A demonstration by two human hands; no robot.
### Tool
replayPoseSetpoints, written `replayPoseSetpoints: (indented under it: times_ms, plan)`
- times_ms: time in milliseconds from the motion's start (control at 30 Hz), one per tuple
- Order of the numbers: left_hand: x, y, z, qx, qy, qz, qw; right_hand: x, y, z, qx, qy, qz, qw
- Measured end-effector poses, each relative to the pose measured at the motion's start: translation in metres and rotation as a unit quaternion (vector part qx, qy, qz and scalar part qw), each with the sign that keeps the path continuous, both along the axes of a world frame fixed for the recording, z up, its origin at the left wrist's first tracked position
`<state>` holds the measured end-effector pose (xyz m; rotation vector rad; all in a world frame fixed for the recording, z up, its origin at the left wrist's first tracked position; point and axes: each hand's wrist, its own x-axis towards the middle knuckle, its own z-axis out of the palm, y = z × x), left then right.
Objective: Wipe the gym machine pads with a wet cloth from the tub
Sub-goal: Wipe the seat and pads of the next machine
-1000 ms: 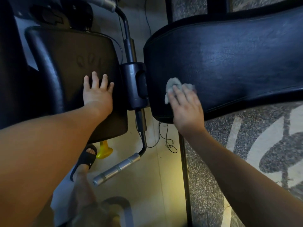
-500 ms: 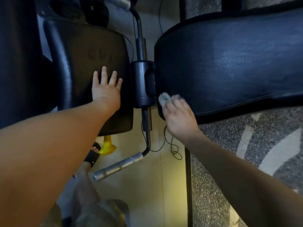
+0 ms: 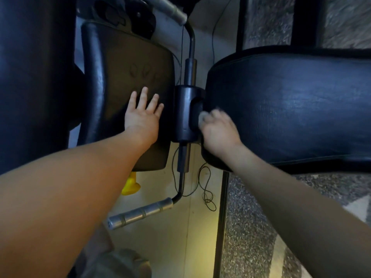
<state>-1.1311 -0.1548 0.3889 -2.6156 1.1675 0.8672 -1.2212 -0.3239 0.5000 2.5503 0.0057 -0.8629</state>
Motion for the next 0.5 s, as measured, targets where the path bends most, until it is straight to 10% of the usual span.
replayPoseSetpoints:
  times_ms: [167, 400, 500]
  plan:
    - [0.000, 0.000, -0.005, 0.001, 0.000, -0.001, 1.000, 0.051, -0.038, -0.031, -0.099, 0.009, 0.029, 0.995]
    - [0.002, 0.002, 0.000, 0.001, 0.019, 0.007, 1.000, 0.002, -0.006, -0.021, 0.014, 0.172, 0.070, 0.982]
    - [0.001, -0.001, -0.001, 0.000, 0.017, 0.013, 1.000, 0.052, -0.027, -0.032, -0.015, 0.097, 0.110, 0.989]
